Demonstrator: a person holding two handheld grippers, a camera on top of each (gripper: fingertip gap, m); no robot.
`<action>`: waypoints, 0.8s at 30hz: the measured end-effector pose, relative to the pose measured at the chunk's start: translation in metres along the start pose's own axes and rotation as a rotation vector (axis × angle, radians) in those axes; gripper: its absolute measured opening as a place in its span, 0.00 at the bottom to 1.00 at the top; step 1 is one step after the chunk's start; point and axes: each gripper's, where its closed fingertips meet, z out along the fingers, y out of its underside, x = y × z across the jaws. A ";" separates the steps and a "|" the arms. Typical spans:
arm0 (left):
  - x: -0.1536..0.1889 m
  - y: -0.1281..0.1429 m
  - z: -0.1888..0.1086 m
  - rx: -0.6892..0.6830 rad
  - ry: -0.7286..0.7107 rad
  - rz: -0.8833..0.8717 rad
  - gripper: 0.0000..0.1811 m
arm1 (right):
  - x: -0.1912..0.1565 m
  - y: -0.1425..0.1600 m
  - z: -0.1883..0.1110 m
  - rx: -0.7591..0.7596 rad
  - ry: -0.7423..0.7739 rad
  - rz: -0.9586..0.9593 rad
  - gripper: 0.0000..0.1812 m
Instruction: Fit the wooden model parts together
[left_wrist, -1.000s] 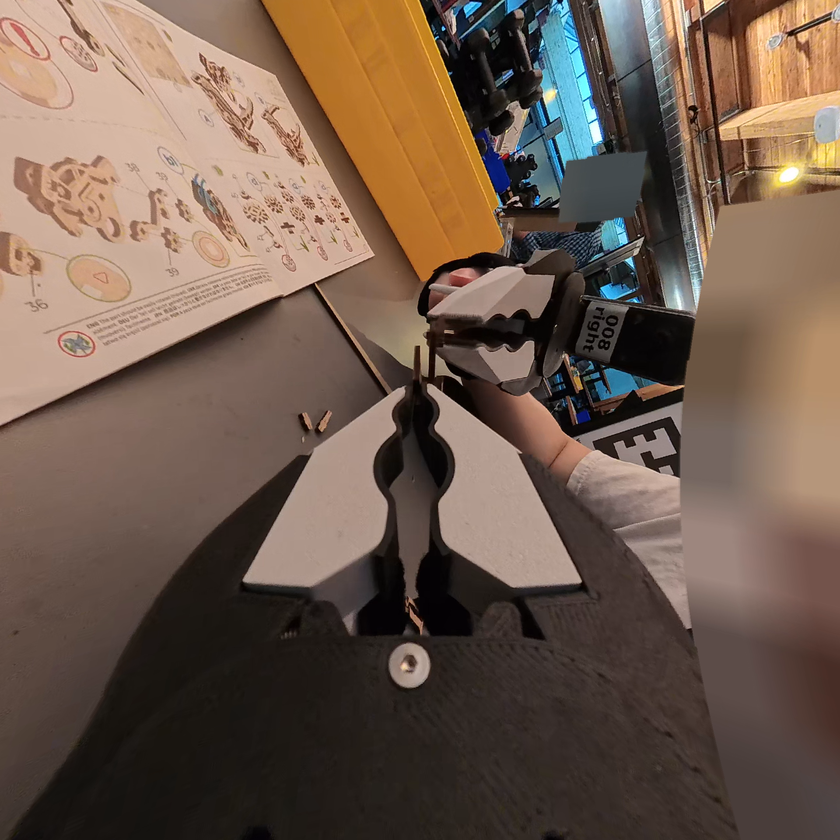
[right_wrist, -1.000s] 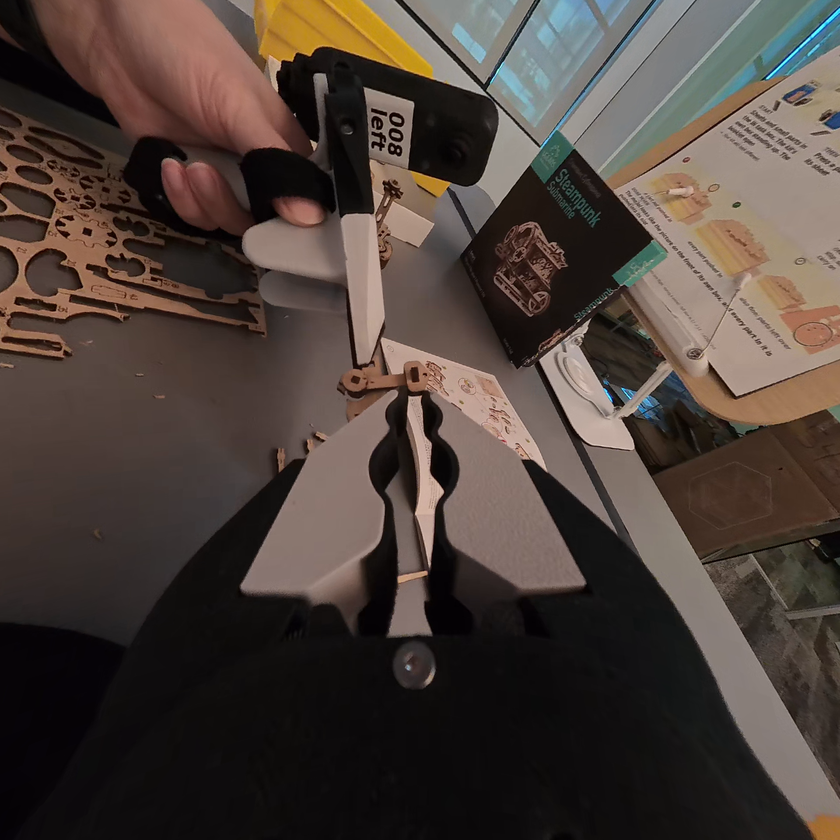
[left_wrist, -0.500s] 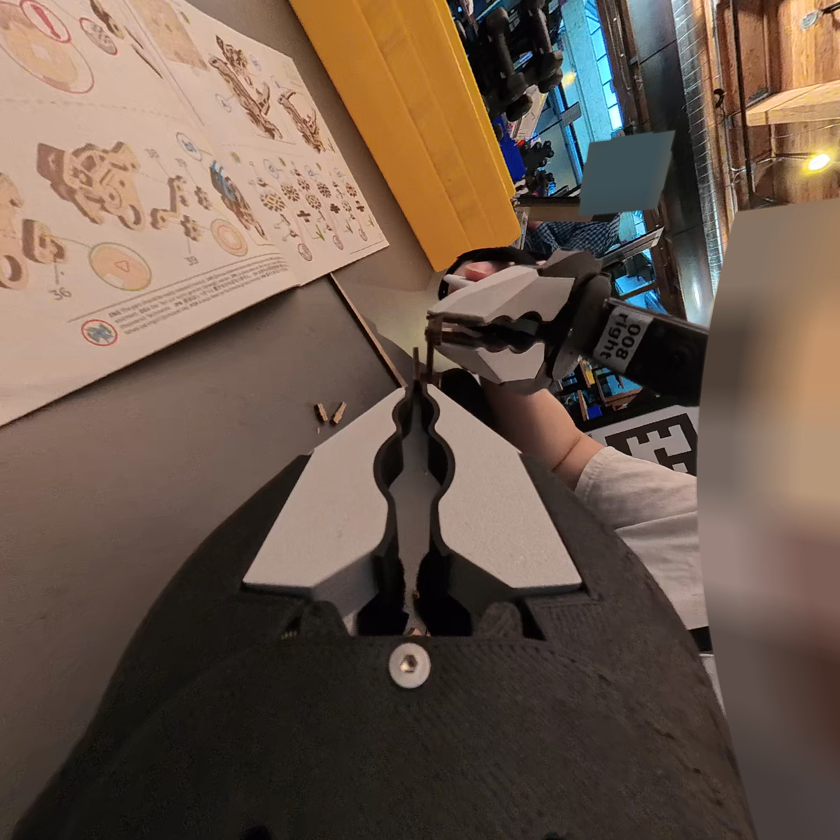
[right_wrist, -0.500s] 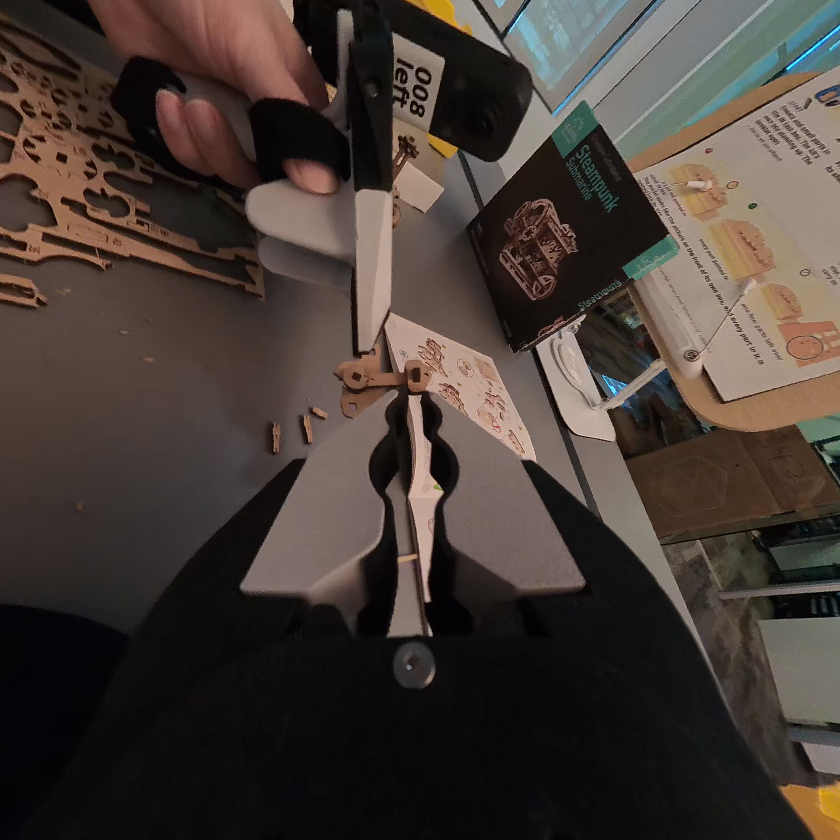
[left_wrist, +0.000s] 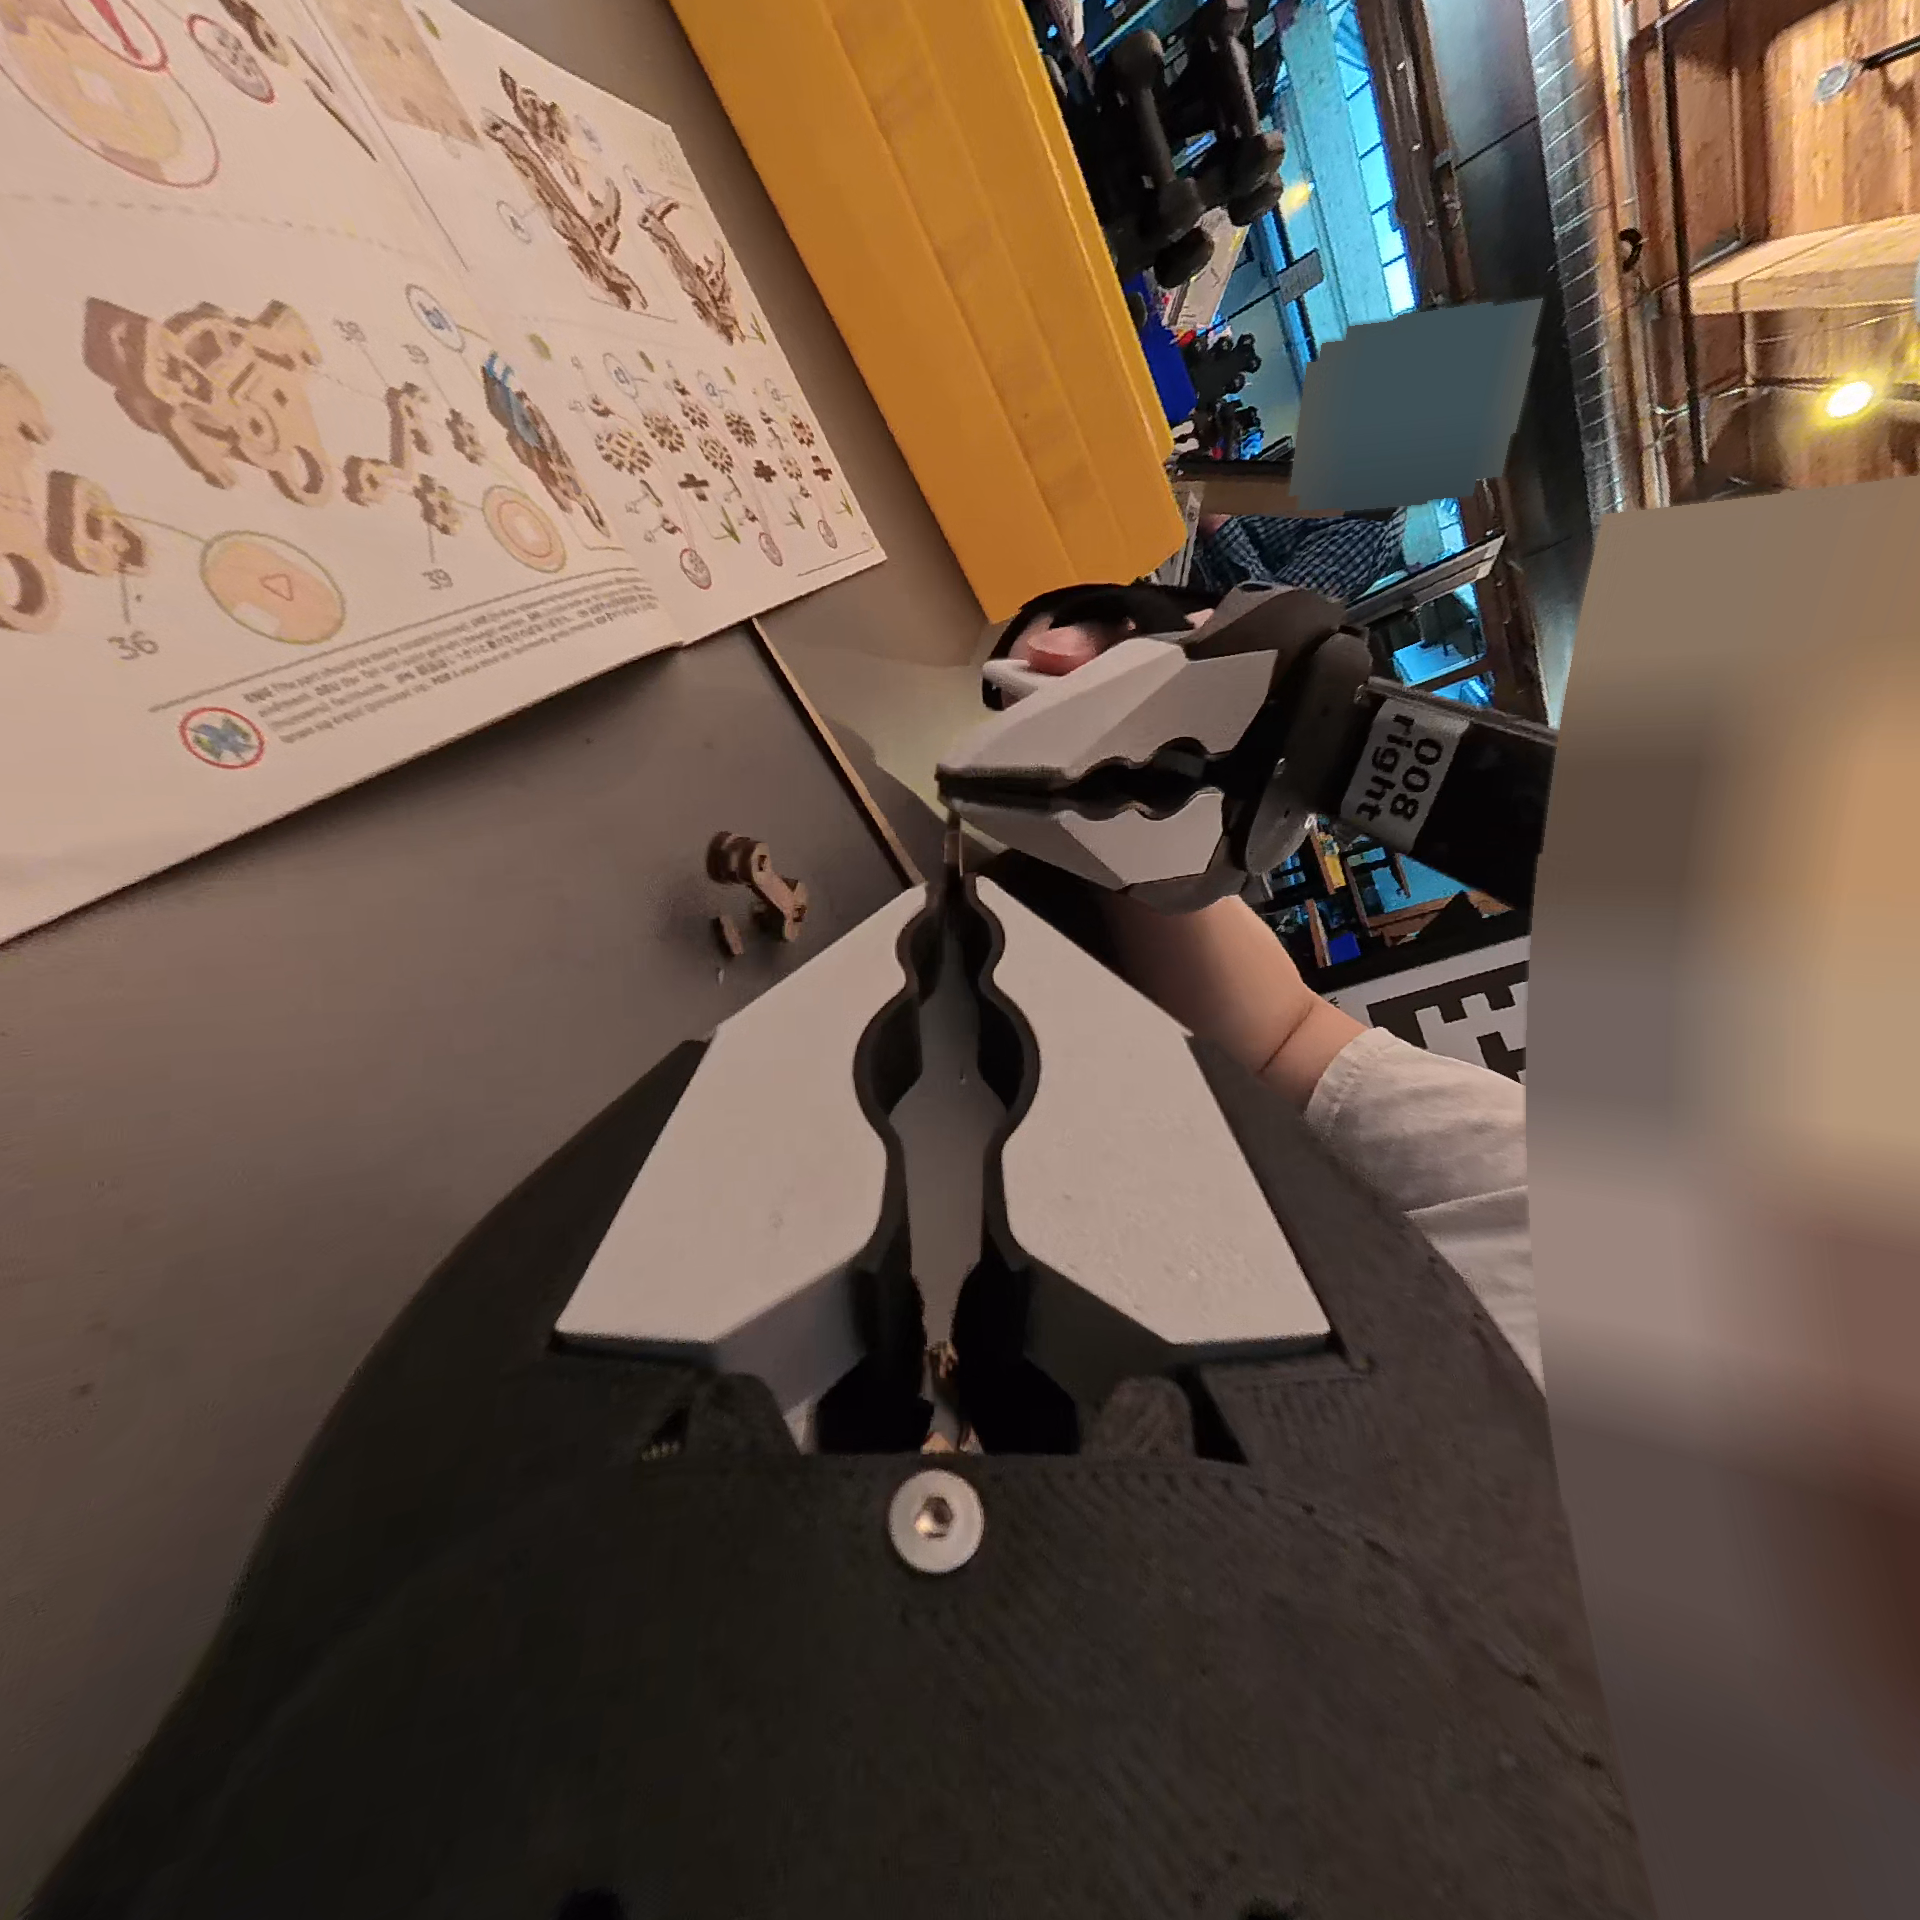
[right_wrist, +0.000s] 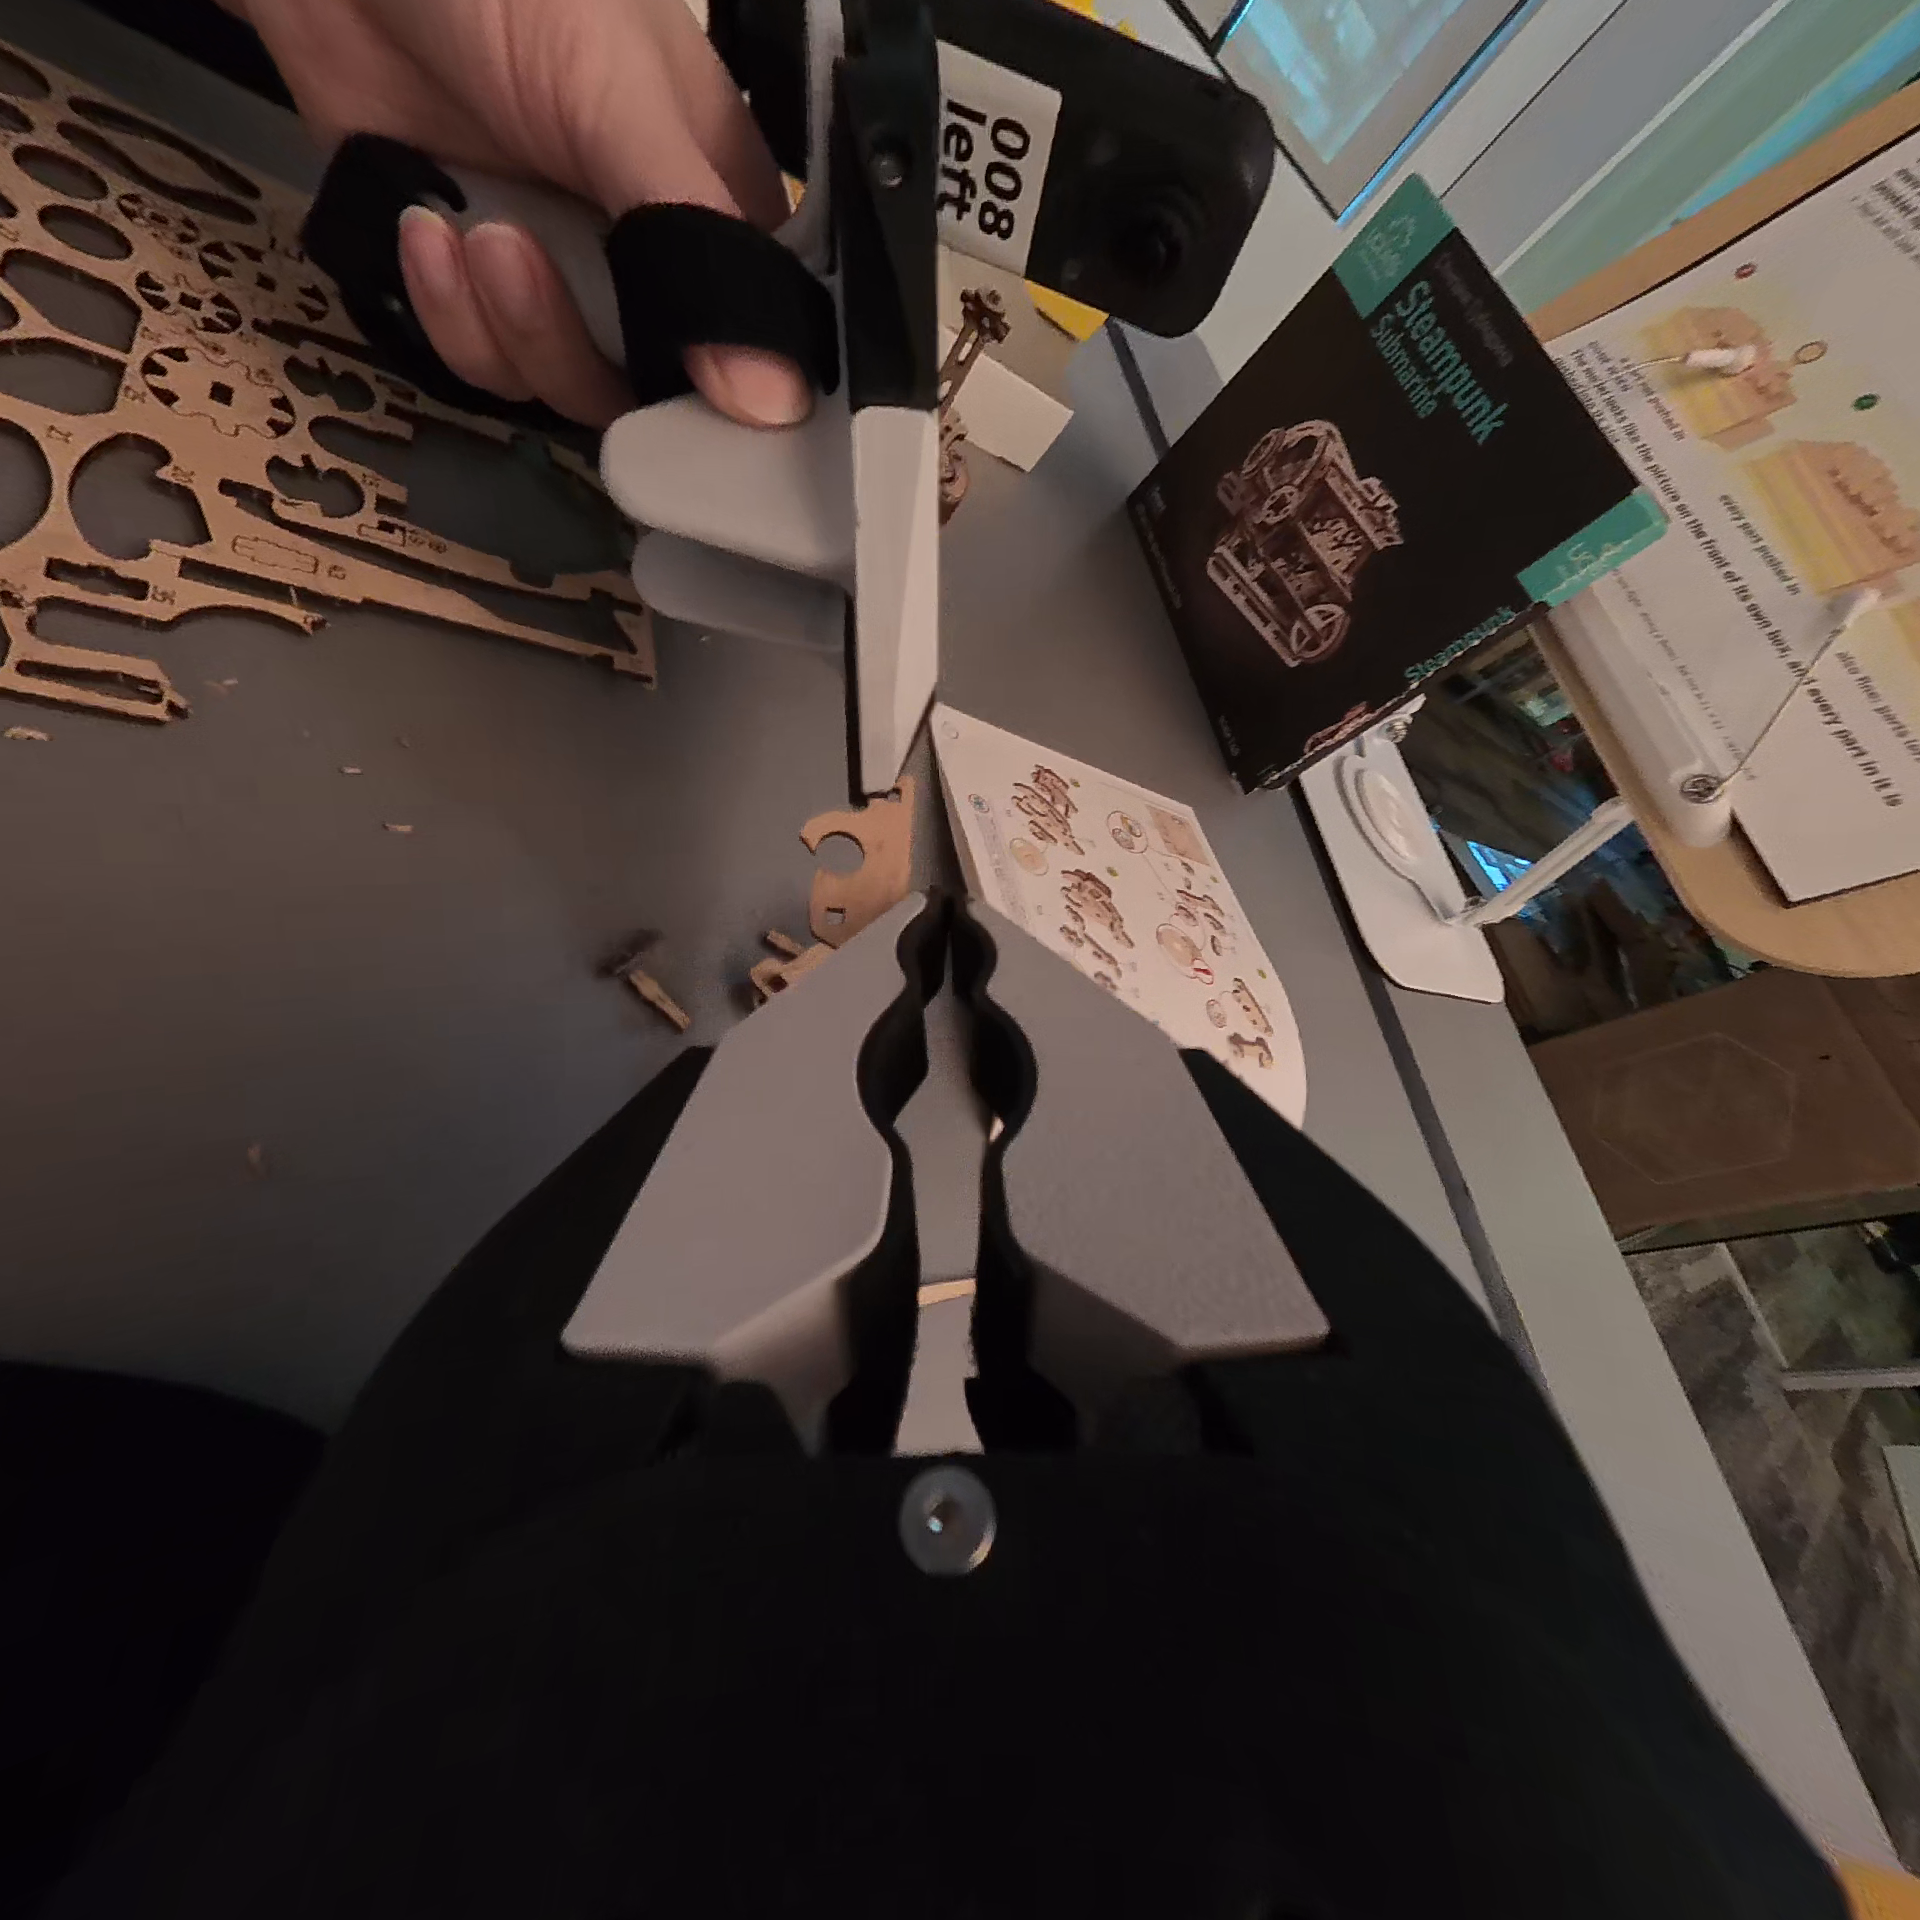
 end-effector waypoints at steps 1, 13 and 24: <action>-0.001 0.000 -0.001 -0.005 -0.005 0.002 0.00 | 0.000 0.002 0.000 -0.010 -0.005 0.009 0.00; 0.044 -0.022 -0.023 0.058 0.121 0.038 0.00 | -0.003 0.035 0.009 -0.103 -0.239 0.694 0.11; 0.077 -0.050 -0.054 0.130 0.160 0.127 0.00 | -0.013 0.026 0.025 -0.321 -0.607 0.556 0.10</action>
